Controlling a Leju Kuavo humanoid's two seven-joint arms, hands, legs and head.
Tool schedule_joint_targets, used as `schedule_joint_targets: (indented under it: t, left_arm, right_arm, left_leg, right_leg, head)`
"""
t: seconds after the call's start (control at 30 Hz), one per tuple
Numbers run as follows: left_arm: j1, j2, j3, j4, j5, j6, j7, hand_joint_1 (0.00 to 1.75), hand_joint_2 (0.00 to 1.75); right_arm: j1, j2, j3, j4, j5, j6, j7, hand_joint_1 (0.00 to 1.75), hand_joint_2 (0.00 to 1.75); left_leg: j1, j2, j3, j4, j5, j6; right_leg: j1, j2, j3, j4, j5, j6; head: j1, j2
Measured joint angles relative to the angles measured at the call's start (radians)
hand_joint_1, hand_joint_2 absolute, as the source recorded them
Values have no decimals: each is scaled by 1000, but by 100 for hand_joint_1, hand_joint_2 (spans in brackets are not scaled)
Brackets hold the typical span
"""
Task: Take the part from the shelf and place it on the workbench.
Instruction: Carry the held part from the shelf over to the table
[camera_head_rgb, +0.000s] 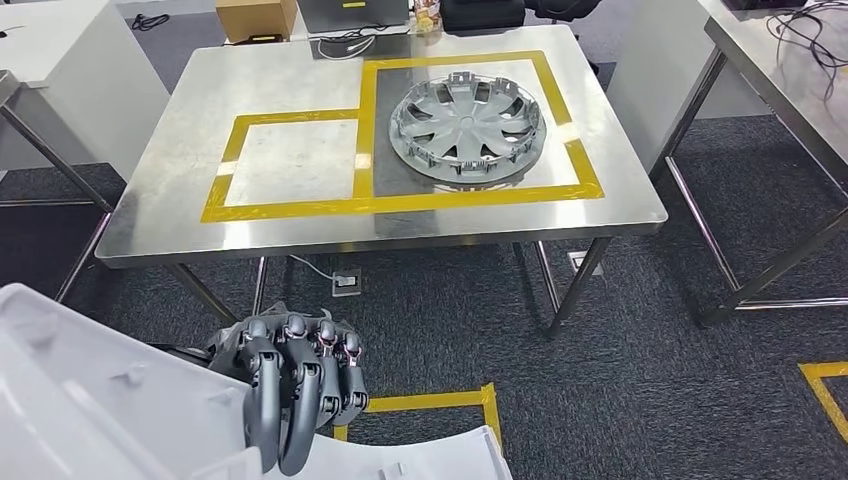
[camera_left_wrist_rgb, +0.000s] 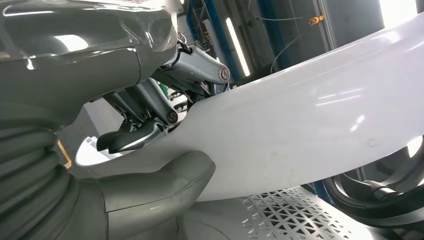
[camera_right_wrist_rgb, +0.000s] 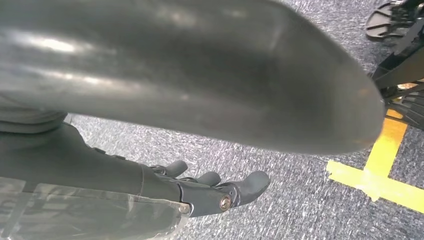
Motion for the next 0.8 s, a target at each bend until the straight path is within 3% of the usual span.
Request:
schedule_joint_targets:
  t: [0.1, 0.13, 0.27, 0.33, 0.4, 0.47, 0.5, 0.57, 0.6, 0.67, 0.8]
  left_arm:
    - [-2, 0, 4, 0, 0, -2, 0, 175, 175]
    - [-3, 0, 5, 0, 0, -3, 0, 175, 175]
    - [-5, 0, 8, -1, 3, -4, -1, 175, 175]
    - [-7, -1, 9, -2, 5, -5, -1, 175, 175]
    - [-7, -2, 8, -2, 7, -6, -2, 175, 175]
    - [-4, -2, 6, 0, 6, -6, -2, 175, 175]
    - [-3, -3, 6, 0, 4, -6, -2, 175, 175]
    - [-3, -4, 6, 0, 0, -6, -3, 175, 175]
    - [-3, -5, 6, 0, -2, -6, -3, 175, 175]
    - [-3, -7, 7, 0, -4, -6, -4, 175, 175]
    - [-3, -9, 8, -1, -6, -6, -4, 175, 175]
  right_arm:
    - [0, 6, 0, -4, 0, 0, 0, 0, 0]
    - [0, 8, 0, -5, 0, 1, 0, 0, 0]
    - [-1, 12, 0, -10, 0, 2, -3, 0, 0]
    - [-1, 12, 0, -12, 0, 3, -5, 0, 0]
    - [0, 9, -1, -15, 0, 4, -5, 0, 0]
    - [1, 8, -2, -17, 0, 8, -5, 0, 0]
    - [3, 9, -2, -18, 0, 11, -5, 0, 0]
    - [4, 9, -3, -23, 0, 16, -4, 0, 0]
    - [4, 9, -4, -26, 0, 17, -4, 0, 0]
    - [4, 11, -5, -32, 0, 18, -4, 0, 0]
    - [5, 15, -5, -42, 0, 21, -3, 0, 0]
  left_leg:
    - [-7, 3, 88, -195, 96, 27]
    - [-12, 4, 103, -232, 106, 34]
    - [-15, 3, 120, -271, 115, 45]
    - [-11, 4, 137, -294, 126, 51]
    - [-15, 3, 139, -297, 127, 55]
    - [-18, 0, 139, -296, 126, 55]
    - [-18, -2, 139, -294, 125, 55]
    - [-18, -6, 138, -286, 120, 49]
    - [-20, -8, 135, -278, 114, 44]
    - [-24, -9, 130, -264, 104, 35]
    - [-19, -8, 116, -231, 80, 19]
  right_leg:
    - [4, 1, 8, -3, -4, 2]
    - [4, 1, 8, -5, -4, 5]
    - [5, -3, 7, -6, -8, 22]
    - [8, -2, -25, 59, -39, 18]
    - [9, -1, -92, 186, -87, 12]
    - [8, -1, -135, 254, -99, 19]
    - [7, -1, -128, 232, -82, 28]
    - [3, -1, -69, 99, -25, 45]
    - [2, -1, -39, 38, -2, 45]
    - [5, 1, -11, -17, 17, 31]
    - [1, 1, -6, -17, 20, 7]
  head:
    - [1, 0]
    - [0, 0]
    - [-2, 0]
    - [1, 0]
    - [2, 0]
    - [3, 0]
    - [3, 0]
    - [3, 0]
    - [3, 0]
    - [2, 0]
    - [-1, 0]
